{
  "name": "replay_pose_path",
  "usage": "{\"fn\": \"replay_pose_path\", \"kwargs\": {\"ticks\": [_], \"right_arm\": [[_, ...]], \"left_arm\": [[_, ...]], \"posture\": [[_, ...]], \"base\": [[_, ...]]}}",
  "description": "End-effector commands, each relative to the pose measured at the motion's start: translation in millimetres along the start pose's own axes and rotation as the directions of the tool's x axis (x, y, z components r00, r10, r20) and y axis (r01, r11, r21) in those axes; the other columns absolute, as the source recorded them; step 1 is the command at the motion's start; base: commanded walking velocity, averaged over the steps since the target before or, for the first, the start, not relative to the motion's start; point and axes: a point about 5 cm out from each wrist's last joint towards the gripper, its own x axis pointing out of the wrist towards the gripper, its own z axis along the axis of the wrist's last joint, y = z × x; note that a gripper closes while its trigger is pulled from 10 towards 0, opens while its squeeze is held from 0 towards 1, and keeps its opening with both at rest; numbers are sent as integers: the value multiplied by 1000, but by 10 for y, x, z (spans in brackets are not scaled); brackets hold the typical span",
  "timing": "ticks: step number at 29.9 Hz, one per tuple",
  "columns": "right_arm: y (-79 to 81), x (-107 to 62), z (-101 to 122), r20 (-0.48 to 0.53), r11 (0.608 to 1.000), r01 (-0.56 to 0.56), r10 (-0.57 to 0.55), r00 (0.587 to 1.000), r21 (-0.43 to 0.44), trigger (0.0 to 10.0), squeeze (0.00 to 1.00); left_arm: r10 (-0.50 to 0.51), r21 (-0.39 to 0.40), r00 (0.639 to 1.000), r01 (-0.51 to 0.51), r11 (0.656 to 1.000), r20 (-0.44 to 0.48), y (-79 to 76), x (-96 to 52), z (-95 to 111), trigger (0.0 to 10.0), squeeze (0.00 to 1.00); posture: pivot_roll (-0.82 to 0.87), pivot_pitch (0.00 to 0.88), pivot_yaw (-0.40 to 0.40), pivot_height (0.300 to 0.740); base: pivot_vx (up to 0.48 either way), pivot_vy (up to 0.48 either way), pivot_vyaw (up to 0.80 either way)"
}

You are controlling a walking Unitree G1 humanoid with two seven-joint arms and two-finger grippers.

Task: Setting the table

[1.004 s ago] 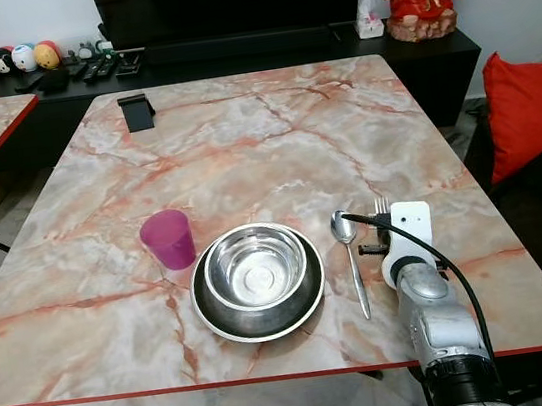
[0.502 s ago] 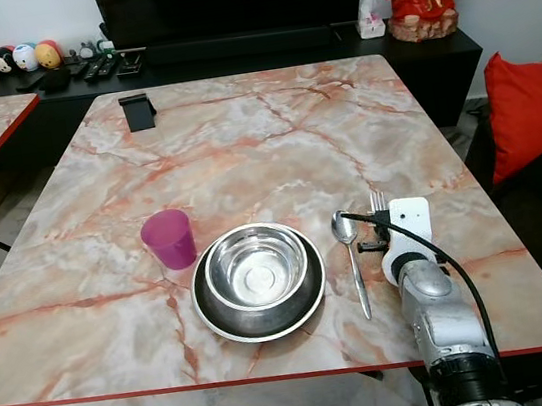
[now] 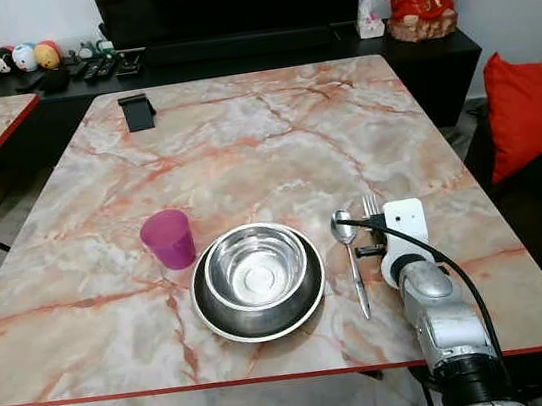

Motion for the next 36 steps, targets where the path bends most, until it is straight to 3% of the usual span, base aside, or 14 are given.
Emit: {"fn": "replay_pose_path", "kwargs": {"ticks": [1, 36], "right_arm": [[-3, -6, -53, -26, 1000, 3, -3, 1000, -5, 10000, 0], [113, 14, -86, -36, 1000, -22, 22, 999, 11, 10000, 0]], "left_arm": [[5, 11, 1000, -5, 1000, -6, 32, -4, -9, 10000, 0], [6, 13, 1000, -5, 1000, -4, 30, -3, 0, 10000, 0]], "posture": [[-15, 0, 19, 711], [-11, 0, 18, 711]], "base": [[0, 0, 0], [0, 0, 0]]}}
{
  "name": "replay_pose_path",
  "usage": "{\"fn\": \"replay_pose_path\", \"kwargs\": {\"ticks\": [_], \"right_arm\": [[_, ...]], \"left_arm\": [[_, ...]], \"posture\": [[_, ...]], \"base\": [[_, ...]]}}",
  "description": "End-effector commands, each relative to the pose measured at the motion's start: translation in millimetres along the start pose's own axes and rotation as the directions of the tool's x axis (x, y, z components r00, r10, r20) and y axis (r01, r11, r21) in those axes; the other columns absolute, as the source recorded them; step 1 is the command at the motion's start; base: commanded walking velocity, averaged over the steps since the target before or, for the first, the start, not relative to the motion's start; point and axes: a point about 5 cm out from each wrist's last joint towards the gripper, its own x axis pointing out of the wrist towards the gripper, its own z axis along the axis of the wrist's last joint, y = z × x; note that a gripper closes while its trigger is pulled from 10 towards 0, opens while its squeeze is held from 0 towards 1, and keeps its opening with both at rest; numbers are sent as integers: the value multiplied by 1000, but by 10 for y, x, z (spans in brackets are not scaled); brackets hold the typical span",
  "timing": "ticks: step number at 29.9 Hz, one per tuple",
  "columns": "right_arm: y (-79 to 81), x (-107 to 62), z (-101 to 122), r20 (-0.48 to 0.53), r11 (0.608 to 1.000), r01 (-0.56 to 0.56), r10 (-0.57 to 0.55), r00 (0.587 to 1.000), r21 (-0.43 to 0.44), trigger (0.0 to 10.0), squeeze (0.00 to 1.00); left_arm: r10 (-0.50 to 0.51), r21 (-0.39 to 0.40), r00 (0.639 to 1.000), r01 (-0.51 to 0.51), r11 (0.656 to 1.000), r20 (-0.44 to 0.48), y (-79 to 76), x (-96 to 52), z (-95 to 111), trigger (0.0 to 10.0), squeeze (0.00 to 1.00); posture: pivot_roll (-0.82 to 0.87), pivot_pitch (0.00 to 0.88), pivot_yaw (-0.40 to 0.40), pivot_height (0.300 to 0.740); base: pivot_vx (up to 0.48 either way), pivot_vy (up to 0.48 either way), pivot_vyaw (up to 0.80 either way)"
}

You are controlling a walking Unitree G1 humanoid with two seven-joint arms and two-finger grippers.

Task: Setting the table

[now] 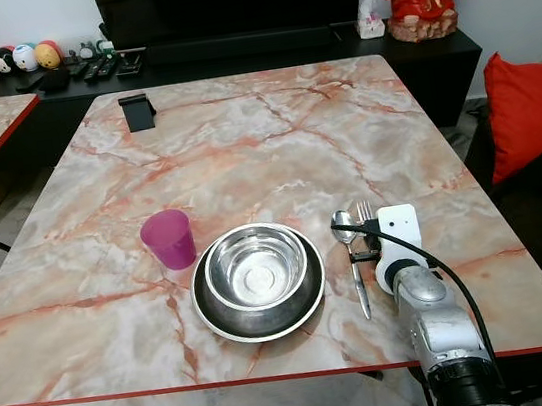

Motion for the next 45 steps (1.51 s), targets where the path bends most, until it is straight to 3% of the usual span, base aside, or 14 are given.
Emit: {"fn": "replay_pose_path", "kwargs": {"ticks": [1, 3, 29, 35, 36, 37, 45], "right_arm": [[33, 14, -27, -13, 1000, -8, 8, 1000, 4, 10000, 0], [33, 14, -29, -14, 1000, -6, 6, 1000, 4, 10000, 86], [76, 18, -31, -19, 1000, -8, 8, 1000, 0, 10000, 102], [77, 23, -23, -17, 1000, -7, 7, 1000, 0, 10000, 192], [77, 24, -18, -15, 1000, -6, 6, 1000, 1, 10000, 424], [77, 24, -18, -15, 1000, -6, 6, 1000, 0, 10000, 478], [78, 31, -16, -16, 1000, -6, 6, 1000, -2, 10000, 463]], "left_arm": [[5, 12, 1000, -5, 1000, -4, 26, -2, -1, 10000, 0], [5, 12, 1000, -5, 1000, -4, 26, -2, 0, 10000, 0], [6, 18, 1000, -6, 1000, -4, 28, -2, 2, 10000, 0], [6, 19, 1000, -6, 1000, -4, 29, -2, 2, 10000, 0], [5, 20, 1000, -5, 1000, -4, 29, -2, 2, 10000, 0], [5, 20, 1000, -5, 1000, -4, 28, -2, 3, 10000, 0], [6, 23, 1000, -5, 1000, -4, 27, -1, 8, 10000, 0]], "posture": [[-11, 0, 18, 711], [-11, 0, 18, 711], [-10, 0, 20, 711], [-11, 0, 21, 711], [-11, 0, 21, 711], [-11, 0, 21, 711], [-11, 0, 21, 711]], "base": [[0, 0, 0], [0, 0, 0], [0, 0, 0], [0, 0, 0], [0, 0, 0], [0, 0, 0], [0, 0, 0]]}}
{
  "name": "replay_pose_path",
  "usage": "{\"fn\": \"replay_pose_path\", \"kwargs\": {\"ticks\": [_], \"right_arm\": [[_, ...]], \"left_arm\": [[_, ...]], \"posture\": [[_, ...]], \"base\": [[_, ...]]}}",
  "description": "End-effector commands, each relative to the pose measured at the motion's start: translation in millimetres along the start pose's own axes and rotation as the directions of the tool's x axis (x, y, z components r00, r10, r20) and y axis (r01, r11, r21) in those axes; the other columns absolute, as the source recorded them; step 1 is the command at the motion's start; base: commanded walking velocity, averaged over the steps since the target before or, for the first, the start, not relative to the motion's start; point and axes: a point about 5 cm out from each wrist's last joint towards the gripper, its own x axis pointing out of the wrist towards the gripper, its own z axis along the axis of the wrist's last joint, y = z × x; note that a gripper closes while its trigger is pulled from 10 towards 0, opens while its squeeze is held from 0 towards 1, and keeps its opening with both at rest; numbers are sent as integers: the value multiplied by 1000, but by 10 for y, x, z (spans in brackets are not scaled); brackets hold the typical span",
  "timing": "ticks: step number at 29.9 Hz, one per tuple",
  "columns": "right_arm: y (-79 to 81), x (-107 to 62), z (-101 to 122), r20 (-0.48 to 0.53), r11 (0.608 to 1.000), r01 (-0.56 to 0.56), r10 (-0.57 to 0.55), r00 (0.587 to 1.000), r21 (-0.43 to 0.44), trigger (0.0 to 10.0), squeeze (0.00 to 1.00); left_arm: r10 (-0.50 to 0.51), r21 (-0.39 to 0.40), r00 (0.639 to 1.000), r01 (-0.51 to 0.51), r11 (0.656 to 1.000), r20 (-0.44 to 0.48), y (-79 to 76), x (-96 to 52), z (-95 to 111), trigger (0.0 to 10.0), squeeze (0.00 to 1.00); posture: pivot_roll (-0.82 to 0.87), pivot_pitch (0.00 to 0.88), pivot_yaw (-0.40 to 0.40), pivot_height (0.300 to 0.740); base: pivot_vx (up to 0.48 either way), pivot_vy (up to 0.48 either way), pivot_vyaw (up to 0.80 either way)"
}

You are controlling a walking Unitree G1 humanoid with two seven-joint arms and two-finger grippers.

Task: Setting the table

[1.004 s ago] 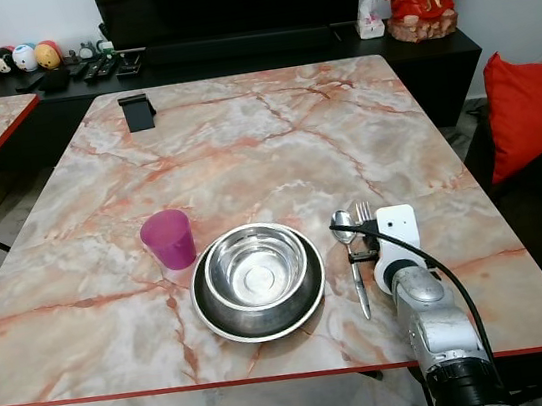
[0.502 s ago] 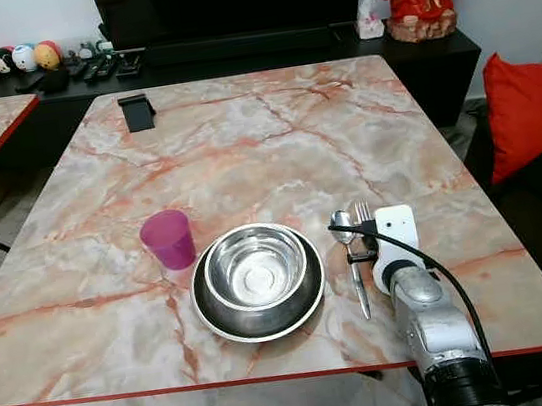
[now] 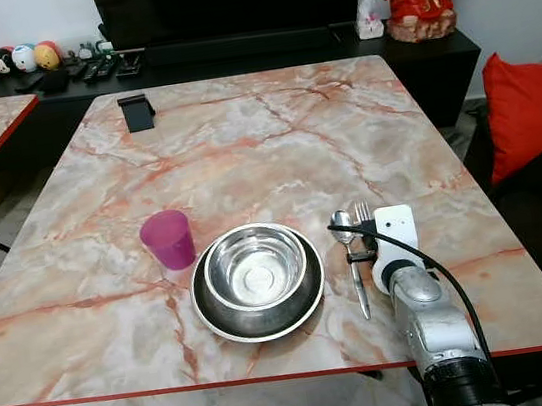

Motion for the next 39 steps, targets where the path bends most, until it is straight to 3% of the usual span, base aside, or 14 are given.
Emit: {"fn": "replay_pose_path", "kwargs": {"ticks": [1, 22, 25, 26, 39], "right_arm": [[41, 22, -8, -12, 1000, -10, 10, 1000, -3, 10000, 463], [72, 38, -4, -12, 1000, -19, 18, 1000, -4, 10000, 475], [80, 40, -15, -15, 1000, -20, 20, 1000, -5, 10000, 486], [81, 41, -16, -15, 1000, -20, 19, 1000, -4, 10000, 545], [102, 44, -25, -17, 1000, -23, 23, 1000, -8, 10000, 545]], "left_arm": [[6, 18, 1000, -6, 1000, -4, 29, -1, 5, 10000, 0], [9, 17, 1000, -9, 1000, -6, 29, -1, 1, 10000, 0], [9, 17, 1000, -8, 1000, -7, 28, -1, 1, 10000, 0], [8, 17, 1000, -8, 1000, -7, 28, -1, 1, 10000, 0], [9, 20, 1000, -9, 1000, -7, 27, -1, 2, 10000, 0]], "posture": [[-11, 0, 22, 711], [-8, 0, 19, 711], [-8, 0, 19, 711], [-8, 0, 19, 711], [-8, 0, 19, 711]], "base": [[0, 0, 0], [0, 0, 0], [0, 0, 0], [0, 0, 0], [0, 0, 0]]}}
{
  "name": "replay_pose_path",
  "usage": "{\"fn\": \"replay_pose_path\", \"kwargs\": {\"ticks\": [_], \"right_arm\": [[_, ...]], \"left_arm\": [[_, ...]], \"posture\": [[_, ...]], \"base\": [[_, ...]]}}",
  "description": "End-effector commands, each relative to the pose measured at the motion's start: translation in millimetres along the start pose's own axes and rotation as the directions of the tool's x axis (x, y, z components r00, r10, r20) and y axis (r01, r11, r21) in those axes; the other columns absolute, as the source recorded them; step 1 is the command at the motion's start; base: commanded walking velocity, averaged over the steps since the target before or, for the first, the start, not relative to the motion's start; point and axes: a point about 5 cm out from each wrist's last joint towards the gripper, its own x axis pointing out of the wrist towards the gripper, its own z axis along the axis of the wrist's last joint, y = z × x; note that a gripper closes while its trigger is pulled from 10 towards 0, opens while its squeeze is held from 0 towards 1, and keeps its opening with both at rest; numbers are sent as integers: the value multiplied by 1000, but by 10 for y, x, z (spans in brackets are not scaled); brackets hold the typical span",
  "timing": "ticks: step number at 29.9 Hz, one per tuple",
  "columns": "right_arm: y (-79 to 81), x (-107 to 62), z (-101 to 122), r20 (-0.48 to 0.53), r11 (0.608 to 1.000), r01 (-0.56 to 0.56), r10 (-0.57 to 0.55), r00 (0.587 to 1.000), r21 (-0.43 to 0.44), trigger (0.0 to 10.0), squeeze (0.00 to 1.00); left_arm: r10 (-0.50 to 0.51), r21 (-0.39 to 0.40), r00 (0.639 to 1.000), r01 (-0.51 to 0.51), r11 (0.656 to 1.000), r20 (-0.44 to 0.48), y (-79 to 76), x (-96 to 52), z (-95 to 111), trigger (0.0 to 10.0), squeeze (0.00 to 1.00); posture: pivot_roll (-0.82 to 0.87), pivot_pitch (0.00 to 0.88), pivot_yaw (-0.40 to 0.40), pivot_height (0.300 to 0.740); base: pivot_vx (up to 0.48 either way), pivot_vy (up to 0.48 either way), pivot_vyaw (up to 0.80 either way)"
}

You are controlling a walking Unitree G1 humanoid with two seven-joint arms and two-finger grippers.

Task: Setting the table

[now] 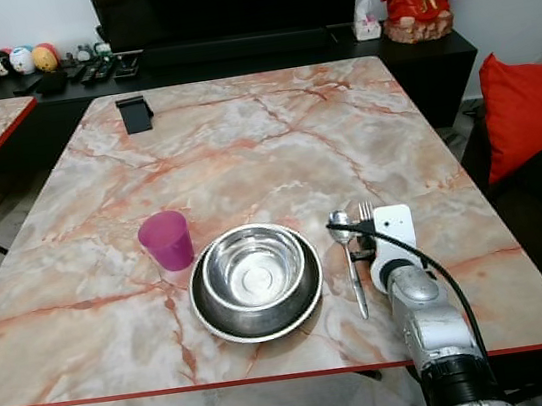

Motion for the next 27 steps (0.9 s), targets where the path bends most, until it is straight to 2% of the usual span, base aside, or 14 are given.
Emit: {"fn": "replay_pose_path", "kwargs": {"ticks": [1, 4, 5, 8, 9, 10, 13, 19, 27], "right_arm": [[75, 17, -25, -18, 1000, -25, 24, 1000, -10, 10000, 545], [75, 17, -23, -18, 1000, -24, 24, 1000, -10, 10000, 541], [76, 17, -21, -17, 1000, -24, 24, 1000, -10, 10000, 475], [77, 17, -20, -16, 1000, -23, 23, 1000, -11, 10000, 475], [78, 17, -18, -14, 1000, -23, 23, 1000, -11, 10000, 353], [79, 18, -15, -11, 1000, -22, 21, 1000, -11, 10000, 0], [70, 16, 20, 17, 1000, -6, 7, 1000, -30, 10000, 0], [16, 8, 114, 74, 999, 33, -31, 997, -16, 10000, 0], [-48, 1, 139, 87, 996, 81, -78, 993, -34, 10000, 0]], "left_arm": [[7, 17, 1000, -7, 1000, -8, 26, -1, -1, 10000, 0], [7, 18, 1000, -7, 1000, -8, 24, -1, 0, 10000, 0], [7, 18, 1000, -7, 1000, -8, 24, -1, 0, 10000, 0], [7, 19, 1000, -7, 1000, -8, 24, 0, 0, 10000, 0], [7, 18, 1000, -7, 1000, -8, 24, -1, 0, 10000, 0], [7, 18, 1000, -7, 1000, -8, 24, 0, 0, 10000, 0], [7, 17, 1000, -7, 1000, -8, 22, -1, -1, 10000, 0], [7, 16, 1000, -7, 1000, -8, 23, -1, 0, 10000, 0], [5, 15, 1000, -5, 1000, -8, 22, -1, -1, 10000, 0]], "posture": [[-8, 0, 19, 711], [-7, 0, 18, 711], [-7, 0, 18, 711], [-7, 0, 18, 711], [-6, 0, 17, 711], [-7, 0, 19, 711], [-6, 0, 17, 711], [-8, 0, 18, 711], [-8, 0, 19, 711]], "base": [[0, 0, 0], [0, 0, 0], [0, 0, 0], [0, 0, 0], [0, 0, 0], [0, 0, 0], [0, 0, 0], [0, 0, 0], [0, 0, 0]]}}
